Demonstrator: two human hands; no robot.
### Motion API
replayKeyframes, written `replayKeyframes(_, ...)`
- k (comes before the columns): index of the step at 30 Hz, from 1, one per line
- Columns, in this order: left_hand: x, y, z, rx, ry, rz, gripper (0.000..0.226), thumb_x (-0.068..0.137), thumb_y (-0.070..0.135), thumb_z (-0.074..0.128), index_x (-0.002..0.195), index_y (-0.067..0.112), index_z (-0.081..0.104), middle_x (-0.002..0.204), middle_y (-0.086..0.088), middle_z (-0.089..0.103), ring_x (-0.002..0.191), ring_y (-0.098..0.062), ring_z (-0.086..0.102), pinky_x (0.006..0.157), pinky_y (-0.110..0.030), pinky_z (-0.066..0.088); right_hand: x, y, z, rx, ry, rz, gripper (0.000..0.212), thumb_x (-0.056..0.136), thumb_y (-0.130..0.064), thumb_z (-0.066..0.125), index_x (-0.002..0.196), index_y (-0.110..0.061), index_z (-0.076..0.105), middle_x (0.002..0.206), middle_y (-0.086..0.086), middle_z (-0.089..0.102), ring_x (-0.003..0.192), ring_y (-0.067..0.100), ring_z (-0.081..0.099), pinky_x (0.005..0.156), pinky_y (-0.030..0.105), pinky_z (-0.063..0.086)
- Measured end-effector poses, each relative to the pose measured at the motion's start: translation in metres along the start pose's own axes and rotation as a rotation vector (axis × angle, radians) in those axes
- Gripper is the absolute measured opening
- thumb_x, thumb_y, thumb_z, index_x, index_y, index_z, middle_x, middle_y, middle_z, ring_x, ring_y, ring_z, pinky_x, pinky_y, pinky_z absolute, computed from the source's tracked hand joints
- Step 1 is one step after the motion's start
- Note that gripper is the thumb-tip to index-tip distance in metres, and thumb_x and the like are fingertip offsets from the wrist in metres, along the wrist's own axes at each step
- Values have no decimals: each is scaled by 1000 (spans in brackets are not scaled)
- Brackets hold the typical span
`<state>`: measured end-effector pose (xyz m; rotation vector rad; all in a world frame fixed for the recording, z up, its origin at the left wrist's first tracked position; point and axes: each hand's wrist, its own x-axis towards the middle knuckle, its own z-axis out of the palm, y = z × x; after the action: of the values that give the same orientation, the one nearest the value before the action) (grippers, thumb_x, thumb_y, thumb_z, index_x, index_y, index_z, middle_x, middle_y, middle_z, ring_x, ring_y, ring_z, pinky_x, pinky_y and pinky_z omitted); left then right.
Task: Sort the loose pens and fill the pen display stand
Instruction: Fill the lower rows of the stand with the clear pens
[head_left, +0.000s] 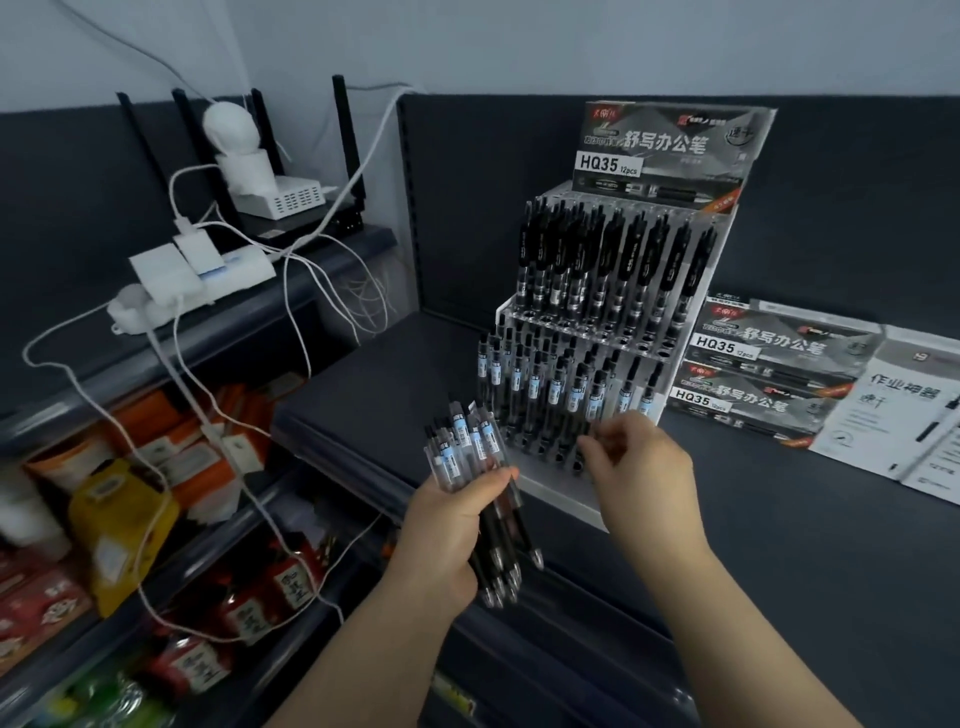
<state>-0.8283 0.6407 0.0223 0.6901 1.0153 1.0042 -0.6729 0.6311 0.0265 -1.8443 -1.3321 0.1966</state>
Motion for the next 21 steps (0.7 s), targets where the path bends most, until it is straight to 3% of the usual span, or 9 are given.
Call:
replayKeyframes(3, -1, 0, 5, 33, -42, 19, 18, 80, 9, 70, 99, 6, 69, 85, -10, 70, 77, -25, 69, 67, -38, 56, -15, -13, -7, 107, -121, -45, 13, 87, -30, 63, 77, -21, 60, 68, -11, 59, 62, 4, 55, 52, 11, 41)
replayKeyframes(6, 2, -2, 12, 36, -77, 51, 17, 85, 5, 64, 101, 2, 69, 96, -19, 71, 88, -32, 70, 78, -44, 57, -23, -20, -6, 162, -287, -27, 8, 82, -32, 68, 78, -25, 67, 69, -11, 65, 63, 0, 59, 57, 13, 48)
replayKeyframes(9, 6, -3, 14, 49, -88, 38, 15, 86, 7, 64, 98, 1, 68, 94, -20, 71, 83, -31, 70, 68, -40, 58, -23, -18, -5, 144, -306, -17, 7, 81, -29, 70, 81, -22, 70, 70, -12, 65, 63, -1, 58, 59, 14, 48)
replayKeyframes(13, 7, -4, 14, 25, -133, 5, 13, 86, 10, 64, 96, 5, 69, 85, -14, 71, 74, -24, 69, 64, -35, 56, -24, -16, -5, 157, -325, 1, 7, 81, -22, 68, 76, -16, 68, 58, -10, 61, 47, 0, 51, 47, 11, 41)
replayKeyframes(15, 7, -4, 13, 4, -155, -24, 17, 86, 15, 65, 99, 6, 70, 88, -9, 73, 74, -18, 68, 67, -32, 54, -24, -13, -7, 213, -267, 43, 9, 81, -19, 67, 73, -16, 65, 55, -9, 58, 44, -1, 49, 45, 11, 38)
replayKeyframes(21, 7, -1, 1, -127, -96, -114, 16, 87, 17, 65, 100, 8, 63, 78, -4, 69, 67, -15, 64, 63, -32, 53, -9, -1, -24, 428, 203, 145, 10, 86, -20, 64, 78, -26, 61, 71, -4, 67, 66, 11, 62, 62, 20, 50)
